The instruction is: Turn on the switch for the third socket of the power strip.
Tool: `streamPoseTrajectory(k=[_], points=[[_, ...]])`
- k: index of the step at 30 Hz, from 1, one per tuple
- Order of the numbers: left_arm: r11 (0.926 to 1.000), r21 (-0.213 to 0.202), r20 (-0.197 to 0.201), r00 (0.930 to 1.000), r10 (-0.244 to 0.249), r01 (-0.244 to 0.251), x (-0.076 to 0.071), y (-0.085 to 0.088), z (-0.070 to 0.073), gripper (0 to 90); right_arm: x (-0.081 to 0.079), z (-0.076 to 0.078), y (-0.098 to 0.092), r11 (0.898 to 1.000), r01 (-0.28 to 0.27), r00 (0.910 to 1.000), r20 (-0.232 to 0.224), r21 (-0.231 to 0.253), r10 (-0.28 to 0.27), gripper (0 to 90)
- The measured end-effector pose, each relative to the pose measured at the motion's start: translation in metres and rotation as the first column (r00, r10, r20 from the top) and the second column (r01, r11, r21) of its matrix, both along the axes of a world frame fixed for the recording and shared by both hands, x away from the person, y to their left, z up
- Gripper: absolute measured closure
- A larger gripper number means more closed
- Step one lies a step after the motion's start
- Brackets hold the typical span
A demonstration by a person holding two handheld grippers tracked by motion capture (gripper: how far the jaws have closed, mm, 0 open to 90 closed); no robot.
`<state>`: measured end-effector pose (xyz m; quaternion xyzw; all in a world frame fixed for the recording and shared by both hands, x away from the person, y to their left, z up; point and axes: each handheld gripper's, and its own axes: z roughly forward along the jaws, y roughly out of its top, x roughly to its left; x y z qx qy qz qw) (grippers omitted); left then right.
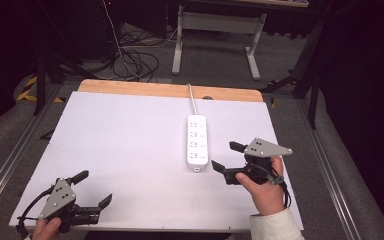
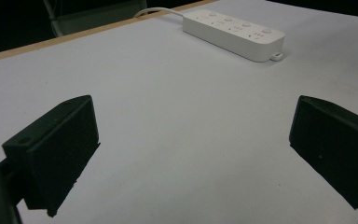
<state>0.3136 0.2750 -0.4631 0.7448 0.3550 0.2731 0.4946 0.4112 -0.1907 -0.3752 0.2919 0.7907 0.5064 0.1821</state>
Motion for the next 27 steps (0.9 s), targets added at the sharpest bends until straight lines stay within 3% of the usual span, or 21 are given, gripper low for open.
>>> streamPoseTrajectory(k=[3,9,13,17,20,21,26,27], points=[[1.0,0.001,-0.003,1.0,-0.003,0.003,0.0,0.0,0.0,1.8,-0.008,-0.008,-0.009,1.0,-0.008,0.9998,0.016,0.016,0.008,14.1],[1.0,-0.001,-0.015,0.9998,-0.01,0.01,-0.001,0.001,0.001,1.8,-0.015,-0.024,-0.018,0.999,-0.026,0.9996,0.005,0.032,0.026,12.1],[0.9999,-0.005,-0.022,0.9997,-0.013,0.013,-0.001,0.001,0.002,1.8,-0.021,-0.044,-0.026,0.999,-0.033,0.9992,-0.022,0.027,0.033,10.7],[0.9998,-0.012,-0.03,0.9994,-0.014,0.014,-0.003,0.001,0.002,1.8,-0.026,-0.061,-0.032,0.998,-0.023,0.9993,-0.029,0.06,0.024,10.6],[0.9999,-0.002,-0.028,0.9995,-0.016,0.016,-0.003,0.002,0.002,1.8,-0.028,-0.072,-0.036,0.998,-0.024,0.9989,-0.04,0.051,0.026,8.6],[0.9998,-0.001,-0.024,0.9995,-0.021,0.021,-0.003,0.002,0.002,1.8,-0.029,-0.08,-0.038,0.999,-0.032,0.998,-0.053,0.026,0.033,6.9],[0.9992,0.004,-0.011,0.9991,-0.041,0.041,-0.004,0.001,0.001,1.7,-0.032,-0.095,-0.042,0.999,-0.016,0.9971,-0.074,0.044,0.02,7.0],[0.9992,0.009,-0.01,0.9992,-0.039,0.04,-0.004,0.001,0.0,1.7,-0.033,-0.102,-0.043,1.0,-0.003,0.9959,-0.091,0.023,0.005,7.4]])
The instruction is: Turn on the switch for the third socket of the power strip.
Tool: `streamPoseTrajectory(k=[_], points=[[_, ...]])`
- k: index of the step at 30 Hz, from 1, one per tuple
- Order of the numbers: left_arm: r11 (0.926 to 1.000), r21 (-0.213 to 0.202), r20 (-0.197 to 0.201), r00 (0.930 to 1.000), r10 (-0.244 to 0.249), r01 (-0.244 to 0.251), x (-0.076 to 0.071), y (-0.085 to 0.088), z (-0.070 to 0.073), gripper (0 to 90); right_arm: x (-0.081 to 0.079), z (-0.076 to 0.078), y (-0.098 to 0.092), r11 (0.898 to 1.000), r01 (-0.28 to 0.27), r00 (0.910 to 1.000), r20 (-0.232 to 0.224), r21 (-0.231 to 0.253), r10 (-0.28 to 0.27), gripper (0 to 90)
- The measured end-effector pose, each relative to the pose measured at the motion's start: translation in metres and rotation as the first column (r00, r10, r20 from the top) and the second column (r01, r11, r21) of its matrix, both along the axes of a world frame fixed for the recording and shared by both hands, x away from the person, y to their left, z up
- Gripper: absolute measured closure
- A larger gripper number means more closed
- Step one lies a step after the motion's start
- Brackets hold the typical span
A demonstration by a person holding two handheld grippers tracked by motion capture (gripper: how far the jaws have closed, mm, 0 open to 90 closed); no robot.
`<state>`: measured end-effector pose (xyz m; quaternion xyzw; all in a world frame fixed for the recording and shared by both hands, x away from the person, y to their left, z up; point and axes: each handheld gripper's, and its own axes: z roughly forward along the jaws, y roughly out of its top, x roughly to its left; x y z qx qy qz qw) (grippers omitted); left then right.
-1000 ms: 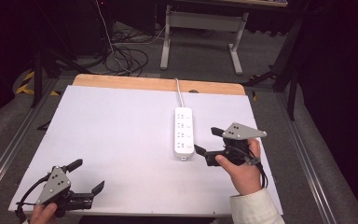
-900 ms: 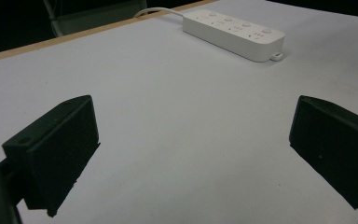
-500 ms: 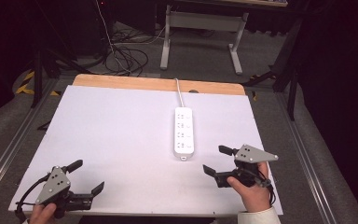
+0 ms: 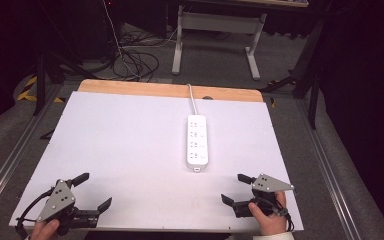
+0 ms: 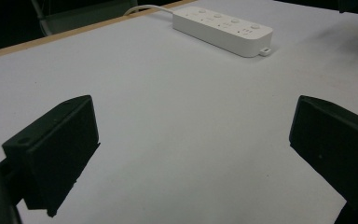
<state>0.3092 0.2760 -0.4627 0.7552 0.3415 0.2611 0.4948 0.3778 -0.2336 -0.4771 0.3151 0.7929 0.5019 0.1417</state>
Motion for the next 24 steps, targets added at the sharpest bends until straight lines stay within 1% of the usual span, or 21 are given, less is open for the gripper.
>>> streamPoseTrajectory(k=[1,4,5,6,9,10,11,12,14,16,19,20,21,23,24], points=[[1.0,0.003,-0.001,1.0,0.0,0.0,0.0,0.0,0.0,1.7,-0.001,-0.002,0.0,1.0,0.005,1.0,-0.001,-0.004,-0.005,7.4],[1.0,-0.001,-0.006,1.0,0.006,-0.006,-0.001,0.0,-0.001,1.8,-0.003,-0.006,-0.002,1.0,0.019,0.9998,-0.008,0.009,-0.019,7.4],[1.0,0.002,-0.011,0.9999,0.005,-0.005,-0.002,0.001,-0.001,1.9,-0.004,-0.011,-0.002,0.999,0.032,0.9993,-0.022,0.028,-0.031,7.4],[1.0,0.002,-0.015,0.9999,0.001,-0.001,-0.003,0.001,-0.001,1.9,-0.004,-0.013,-0.002,0.999,0.034,0.999,-0.029,0.027,-0.033,7.4],[1.0,0.003,-0.013,0.9999,0.0,0.0,-0.006,0.001,-0.002,1.6,-0.006,-0.015,0.0,0.999,0.034,0.9989,-0.034,0.009,-0.033,7.5],[1.0,0.01,-0.011,0.9999,-0.001,0.001,-0.006,0.001,-0.002,1.6,-0.006,-0.017,0.003,0.999,0.036,0.9985,-0.04,-0.012,-0.037,7.5],[0.9999,0.012,-0.01,0.9999,0.005,-0.005,-0.007,0.001,-0.003,1.6,-0.006,-0.017,0.003,0.999,0.036,0.9985,-0.04,-0.012,-0.037,7.5],[0.9998,0.02,-0.002,1.0,0.007,-0.007,-0.006,0.001,-0.004,1.6,-0.007,-0.019,0.005,0.999,0.031,0.9985,-0.044,-0.026,-0.032,7.5],[0.9996,0.025,0.015,0.9998,0.011,-0.012,-0.004,0.001,-0.006,1.5,-0.007,-0.019,0.005,0.999,0.031,0.9986,-0.043,-0.031,-0.032,7.5],[0.9995,0.024,0.017,0.9997,0.018,-0.018,-0.002,0.001,-0.007,1.7,-0.006,-0.017,0.006,0.999,0.034,0.9992,-0.021,-0.039,-0.035,7.5],[0.9998,0.008,0.015,0.9997,0.019,-0.019,0.0,0.001,-0.007,1.7,-0.007,-0.015,0.004,0.998,0.044,0.999,0.01,-0.038,-0.043,7.6],[0.9999,0.001,0.009,0.9998,0.016,-0.016,0.0,0.001,-0.007,1.7,-0.007,-0.015,0.004,0.998,0.044,0.999,0.01,-0.038,-0.043,7.6],[0.9998,-0.011,0.002,0.9998,0.018,-0.018,0.0,0.0,-0.007,1.7,-0.007,-0.014,0.004,0.998,0.045,0.9988,0.022,-0.041,-0.045,7.6],[0.9998,-0.013,-0.005,0.9999,0.016,-0.016,0.0,0.001,-0.006,1.8,-0.008,-0.014,0.004,0.998,0.04,0.999,0.022,-0.043,-0.039,7.7],[0.9999,-0.01,-0.001,1.0,0.01,-0.01,0.0,0.002,-0.005,1.8,-0.008,-0.014,0.004,0.998,0.04,0.999,0.022,-0.043,-0.039,7.7]])
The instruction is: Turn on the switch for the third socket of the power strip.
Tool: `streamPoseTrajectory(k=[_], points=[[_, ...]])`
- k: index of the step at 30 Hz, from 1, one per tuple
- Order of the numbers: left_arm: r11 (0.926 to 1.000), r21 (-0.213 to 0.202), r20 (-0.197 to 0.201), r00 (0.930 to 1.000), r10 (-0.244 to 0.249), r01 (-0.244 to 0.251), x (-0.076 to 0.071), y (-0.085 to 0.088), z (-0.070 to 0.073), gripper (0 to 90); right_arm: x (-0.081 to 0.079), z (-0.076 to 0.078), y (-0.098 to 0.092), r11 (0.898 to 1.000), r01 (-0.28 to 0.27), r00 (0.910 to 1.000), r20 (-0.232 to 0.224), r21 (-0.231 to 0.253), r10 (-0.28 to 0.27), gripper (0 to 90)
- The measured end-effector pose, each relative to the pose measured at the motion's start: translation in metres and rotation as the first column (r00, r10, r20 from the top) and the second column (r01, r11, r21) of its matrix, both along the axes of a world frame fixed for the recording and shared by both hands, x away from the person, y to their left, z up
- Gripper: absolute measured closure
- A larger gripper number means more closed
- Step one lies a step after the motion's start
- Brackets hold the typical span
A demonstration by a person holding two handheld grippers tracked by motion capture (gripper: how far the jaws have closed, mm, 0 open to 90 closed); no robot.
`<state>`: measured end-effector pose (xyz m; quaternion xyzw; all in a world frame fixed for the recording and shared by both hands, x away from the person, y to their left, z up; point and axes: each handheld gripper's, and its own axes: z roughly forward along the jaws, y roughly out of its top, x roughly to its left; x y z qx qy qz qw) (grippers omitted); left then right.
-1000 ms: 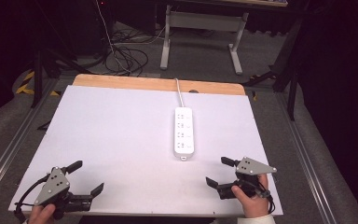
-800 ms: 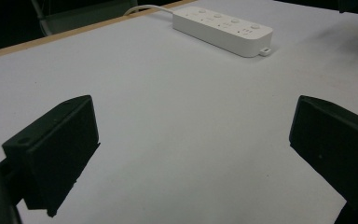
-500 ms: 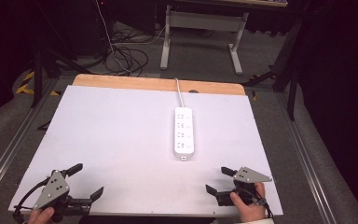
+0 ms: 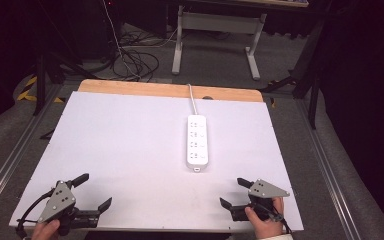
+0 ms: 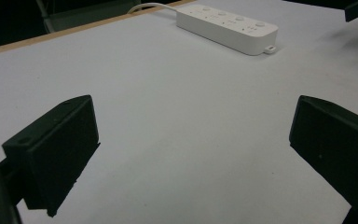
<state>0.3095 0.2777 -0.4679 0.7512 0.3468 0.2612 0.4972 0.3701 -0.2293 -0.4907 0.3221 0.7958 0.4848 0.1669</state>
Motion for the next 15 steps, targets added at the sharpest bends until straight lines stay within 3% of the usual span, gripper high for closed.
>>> streamPoseTrajectory(k=[5,9,14,15], points=[[0.9996,-0.026,-0.003,1.0,-0.008,0.008,-0.0014,0.0012,0.002,1.5,0.0005,0.0005,-0.0006,0.999,-0.013,0.9999,0.003,0.03,0.013,8.5],[0.9997,-0.023,0.002,1.0,-0.003,0.003,-0.0013,0.0014,0.0021,1.6,-0.0001,0.002,-0.0012,1.0,0.013,0.9995,0.028,-0.004,-0.013,9.2],[0.9997,0.023,0.09,0.9959,0.0,-0.002,-0.0028,0.0004,-0.0006,1.3,-0.0003,0.0027,-0.0039,0.999,0.038,0.9986,0.036,-0.007,-0.038,9.2],[0.9998,0.021,0.088,0.9962,-0.003,0.001,-0.0031,0.0002,-0.0007,1.3,-0.0003,0.0027,-0.0039,0.999,0.038,0.9986,0.036,-0.007,-0.038,9.2]])
